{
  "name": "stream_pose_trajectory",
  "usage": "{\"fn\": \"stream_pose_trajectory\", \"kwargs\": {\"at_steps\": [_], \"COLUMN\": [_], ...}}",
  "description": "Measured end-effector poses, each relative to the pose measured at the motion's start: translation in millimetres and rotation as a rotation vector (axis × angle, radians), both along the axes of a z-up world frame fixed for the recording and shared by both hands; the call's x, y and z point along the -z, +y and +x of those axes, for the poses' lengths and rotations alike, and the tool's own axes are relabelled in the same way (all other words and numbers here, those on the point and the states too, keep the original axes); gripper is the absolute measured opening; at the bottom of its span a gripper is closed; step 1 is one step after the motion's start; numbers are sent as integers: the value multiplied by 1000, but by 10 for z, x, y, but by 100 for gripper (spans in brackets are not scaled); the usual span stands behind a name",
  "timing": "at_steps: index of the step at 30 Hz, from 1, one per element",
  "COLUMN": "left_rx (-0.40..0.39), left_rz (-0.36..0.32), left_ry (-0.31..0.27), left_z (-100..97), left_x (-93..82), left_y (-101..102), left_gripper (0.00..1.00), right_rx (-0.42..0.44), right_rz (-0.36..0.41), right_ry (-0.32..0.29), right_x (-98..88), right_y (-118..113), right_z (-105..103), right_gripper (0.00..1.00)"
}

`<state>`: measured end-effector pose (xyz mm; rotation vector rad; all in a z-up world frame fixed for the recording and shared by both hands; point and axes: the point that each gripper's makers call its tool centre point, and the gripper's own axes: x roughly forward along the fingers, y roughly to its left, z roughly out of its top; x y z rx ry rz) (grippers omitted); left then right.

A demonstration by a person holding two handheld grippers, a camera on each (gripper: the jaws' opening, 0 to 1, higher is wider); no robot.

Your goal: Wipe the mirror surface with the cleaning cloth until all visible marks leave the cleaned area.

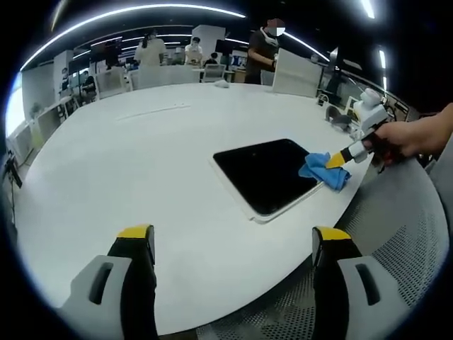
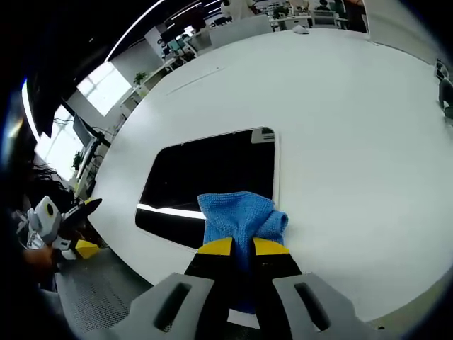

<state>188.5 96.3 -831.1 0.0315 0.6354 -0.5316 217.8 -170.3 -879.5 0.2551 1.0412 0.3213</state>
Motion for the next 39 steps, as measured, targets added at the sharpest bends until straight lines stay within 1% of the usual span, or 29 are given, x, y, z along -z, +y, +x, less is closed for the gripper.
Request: {"fn": "stream_pose_trajectory", "kwargs": {"at_steps": [9, 16, 25, 29, 39], "left_rx": [3, 3, -2, -3, -7], "left_rz": [0, -2, -3, -4, -5], "left_ry": [4, 5, 5, 5, 6], "left_z": [3, -2, 3, 3, -9], "left_x": [18, 18, 26, 25, -19], "left_y": [3, 0, 12, 12, -22], "left_gripper": [92, 92, 92, 92, 92], "right_rx": [1, 8, 15, 18, 23], "right_rz": [-2, -1, -10, -17, -50], "right_ry": [-4, -7, -16, -20, -34], "right_x": [5, 1, 7, 25, -4], "right_y": [0, -12, -50, -80, -150], "right_z": [23, 117, 322, 454, 753], "right_gripper": [3, 3, 3, 3, 4]}}
